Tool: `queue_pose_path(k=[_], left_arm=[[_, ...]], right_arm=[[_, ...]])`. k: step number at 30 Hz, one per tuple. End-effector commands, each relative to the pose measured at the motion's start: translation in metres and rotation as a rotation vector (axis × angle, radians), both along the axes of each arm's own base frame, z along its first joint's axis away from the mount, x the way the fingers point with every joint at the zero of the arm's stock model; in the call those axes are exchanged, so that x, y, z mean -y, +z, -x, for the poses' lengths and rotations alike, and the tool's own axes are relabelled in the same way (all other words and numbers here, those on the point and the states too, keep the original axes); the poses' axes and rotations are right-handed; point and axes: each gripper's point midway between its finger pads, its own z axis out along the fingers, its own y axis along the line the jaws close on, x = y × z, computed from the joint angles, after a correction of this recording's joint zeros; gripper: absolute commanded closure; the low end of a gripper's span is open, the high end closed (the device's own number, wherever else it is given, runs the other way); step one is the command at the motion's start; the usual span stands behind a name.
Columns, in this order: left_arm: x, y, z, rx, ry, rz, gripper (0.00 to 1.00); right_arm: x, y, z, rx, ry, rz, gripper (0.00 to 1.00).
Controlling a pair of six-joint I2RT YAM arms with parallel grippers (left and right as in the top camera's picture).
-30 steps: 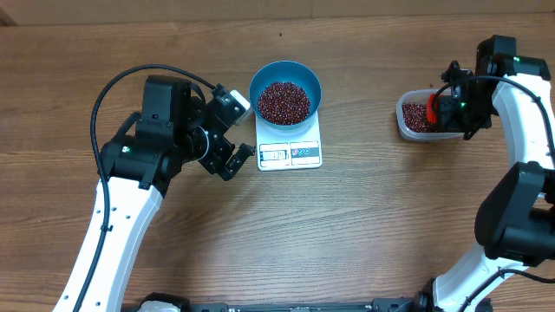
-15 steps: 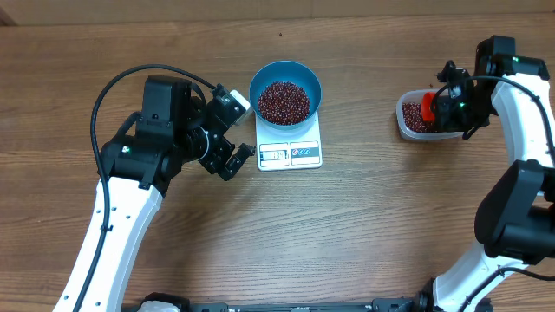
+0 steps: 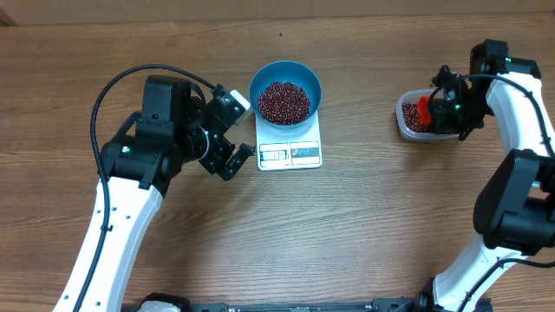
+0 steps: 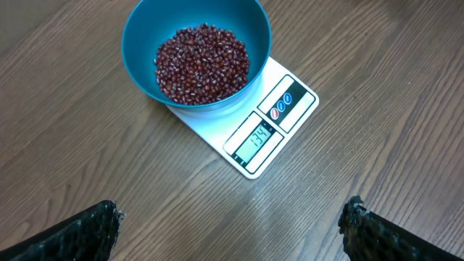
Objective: Scoop item into bowl and weigh 150g on scale
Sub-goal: 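Dip the scoop into the tub and lift a sixth scoopful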
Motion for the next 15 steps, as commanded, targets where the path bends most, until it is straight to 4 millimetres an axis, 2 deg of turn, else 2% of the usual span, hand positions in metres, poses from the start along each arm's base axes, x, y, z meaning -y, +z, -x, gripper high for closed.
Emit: queue_pose_path(k=[1,8,15], left_arm=[[0.000,0.012,0.000,0.022,0.004,0.022,0.01],[0.000,0.012,0.000,0.022,0.004,0.022,0.01],[0.000,0.011,0.000,0.021,0.004,0.022,0.01]], right_arm=[[-0.002,-0.008,-0.004,-0.001,0.010,-0.013,0.96],[-0.007,-0.018,-0.001,-0.031,0.014,-0.040,0.96],[-0.031,-0.018,0.007,-0.060,0.101,-0.102,0.96]])
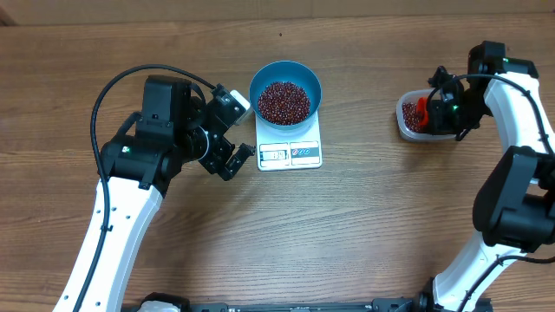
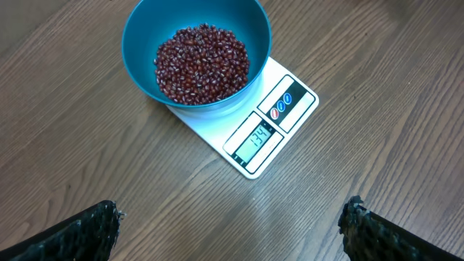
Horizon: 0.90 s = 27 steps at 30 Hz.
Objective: Scoop item into bowl and weigh 150g on scale
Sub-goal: 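Dip the scoop into the tub and lift a sixth scoopful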
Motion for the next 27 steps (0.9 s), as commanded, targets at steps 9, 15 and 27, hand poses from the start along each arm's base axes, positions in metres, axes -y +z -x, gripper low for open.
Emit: queue_pose_path(k=[9,15,27], left_arm=[[0.000,0.012,0.000,0.022,0.005,0.022,0.00],[0.000,0.012,0.000,0.022,0.005,0.022,0.01],[0.000,0.012,0.000,0.022,0.005,0.022,0.01]], right_arm=[[-0.033,-0.007,0.009,-0.044,0.082,-0.145,0.96],[-0.036,0.007,0.006,-0.005,0.007,-0.330,0.96],[0.009,0.038,-0.001,0.106,-0.238,-0.603,0.96]])
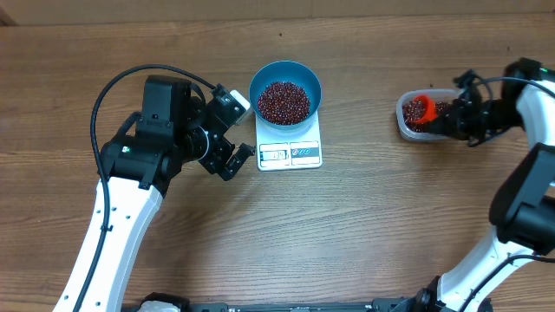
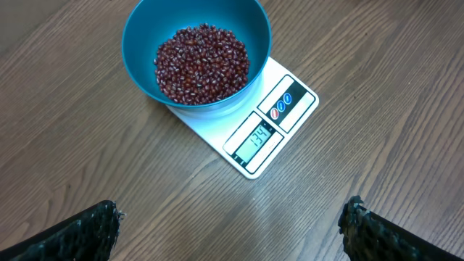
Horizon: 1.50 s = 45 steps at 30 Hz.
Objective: Scoop item into bowl and weigh 150g on scale
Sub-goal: 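Dip the scoop into the tub and lift a sixth scoopful, then carry the filled scoop with the right gripper over the blue bowl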
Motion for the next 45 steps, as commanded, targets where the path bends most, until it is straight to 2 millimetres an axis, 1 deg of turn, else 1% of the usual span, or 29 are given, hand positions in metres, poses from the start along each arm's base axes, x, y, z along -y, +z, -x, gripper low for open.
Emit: queue_pose_path(k=[1,2,6,12,17,19,20,22,28,35,40,45], left_arm=[[0.000,0.012,0.000,0.022,0.005,0.022,0.00],[0.000,0.012,0.000,0.022,0.005,0.022,0.00],[0.000,0.012,0.000,0.022,0.005,0.022,0.00],[0.000,0.012,0.000,0.022,0.005,0.022,0.00],[0.000,0.012,0.000,0.022,0.005,0.022,0.01],[0.000,0.012,0.000,0.022,0.005,0.022,0.00],[0.000,0.012,0.000,0.022,0.004,0.022,0.00],[0.000,0.012,0.000,0.022,0.005,0.022,0.01],[0.000,0.012,0.000,0.022,0.005,0.022,0.01],[0.000,0.012,0.000,0.022,0.005,0.022,0.00],[0.000,0.012,0.000,0.022,0.005,0.022,0.00],[0.000,0.012,0.000,0.022,0.005,0.022,0.01]], right_arm=[[0.011,0.015,-0.005,0.055,-0.084,-0.138,0.96],[0.018,0.016,-0.003,0.054,-0.105,-0.142,0.96],[0.036,0.018,0.006,0.050,-0.150,-0.157,0.96],[0.030,0.037,0.010,0.140,-0.109,-0.266,0.96],[0.020,0.046,0.017,0.145,-0.084,-0.320,0.96],[0.013,0.055,0.019,0.187,-0.055,-0.361,0.96],[0.006,0.062,0.020,0.217,-0.032,-0.393,0.96],[0.001,0.067,0.022,0.231,-0.016,-0.417,0.96],[-0.012,0.070,0.024,0.211,0.009,-0.436,0.96],[-0.036,0.078,0.018,0.217,0.051,-0.479,0.96],[-0.069,0.088,0.013,0.219,0.133,-0.495,0.96],[-0.106,0.107,0.003,0.259,0.227,-0.512,0.96]])
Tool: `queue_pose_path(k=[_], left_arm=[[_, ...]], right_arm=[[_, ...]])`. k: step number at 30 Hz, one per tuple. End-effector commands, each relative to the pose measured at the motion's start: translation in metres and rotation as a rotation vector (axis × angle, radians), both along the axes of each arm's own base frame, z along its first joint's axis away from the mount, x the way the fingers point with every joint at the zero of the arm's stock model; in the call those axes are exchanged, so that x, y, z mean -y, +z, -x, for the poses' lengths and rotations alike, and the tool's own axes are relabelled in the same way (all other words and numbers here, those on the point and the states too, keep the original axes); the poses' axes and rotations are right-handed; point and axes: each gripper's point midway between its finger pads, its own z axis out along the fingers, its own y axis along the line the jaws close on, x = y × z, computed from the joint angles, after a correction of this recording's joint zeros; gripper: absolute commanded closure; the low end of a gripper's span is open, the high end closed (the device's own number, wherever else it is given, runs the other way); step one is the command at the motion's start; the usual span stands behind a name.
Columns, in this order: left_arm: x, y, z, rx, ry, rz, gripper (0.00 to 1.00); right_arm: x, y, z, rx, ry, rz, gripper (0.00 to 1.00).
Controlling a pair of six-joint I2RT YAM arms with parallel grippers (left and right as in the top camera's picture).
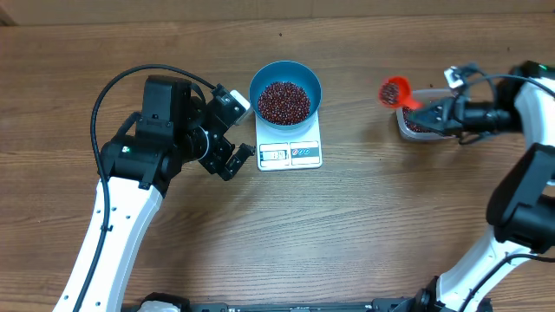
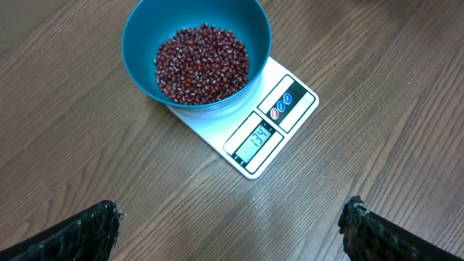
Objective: Scoop item into bowl and weigh 150g on scale
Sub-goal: 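Carry the filled scoop with the right gripper over the blue bowl, then tilt the scoop with the right gripper to pour beans into the bowl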
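A blue bowl (image 1: 285,91) of dark red beans (image 2: 202,62) stands on the white scale (image 1: 290,152), whose display (image 2: 257,137) reads 134. My left gripper (image 1: 228,159) hangs open just left of the scale, nothing between its fingertips (image 2: 98,225). At the right, my right gripper (image 1: 444,111) is shut on the handle of a red scoop (image 1: 395,90). The scoop carries beans and is held up, left of the clear tub of beans (image 1: 420,124).
The wooden table (image 1: 347,225) carries only the scale and the tub. My right arm (image 1: 531,147) runs down the right edge. The left arm (image 1: 130,173) with its black cable occupies the left side.
My right gripper has lifted the red scoop out of the tub; it now sits with beans to the tub's upper left. The left arm, bowl and scale reading are unchanged.
At first my right gripper held the red scoop upright in the tub of beans. Later the arm had swung right and the scoop lay low in the tub. Now the loaded scoop is out, left of the tub. The scale read 134 throughout.
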Motion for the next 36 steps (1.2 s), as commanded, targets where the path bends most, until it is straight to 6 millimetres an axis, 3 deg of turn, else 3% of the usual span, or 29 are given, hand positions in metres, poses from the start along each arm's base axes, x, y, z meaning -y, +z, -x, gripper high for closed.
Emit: queue_pose_path(k=[1,7,8,19,25,36], left_arm=[[0.000,0.012,0.000,0.022,0.005,0.022,0.00],[0.000,0.012,0.000,0.022,0.005,0.022,0.01],[0.000,0.012,0.000,0.022,0.005,0.021,0.00],[0.000,0.012,0.000,0.022,0.005,0.022,0.00],[0.000,0.012,0.000,0.022,0.005,0.022,0.01],[0.000,0.012,0.000,0.022,0.005,0.022,0.00]], right_arm=[[-0.025,0.024,-0.013,0.088,0.044,-0.034,0.96],[-0.070,0.036,-0.024,0.098,0.120,-0.024,0.96],[-0.086,0.035,-0.028,0.101,0.139,-0.020,0.96],[-0.166,-0.004,-0.051,0.098,0.172,0.263,0.96],[-0.177,-0.028,-0.059,0.142,0.140,0.532,0.96],[-0.184,-0.006,-0.073,0.421,0.087,1.109,0.96]])
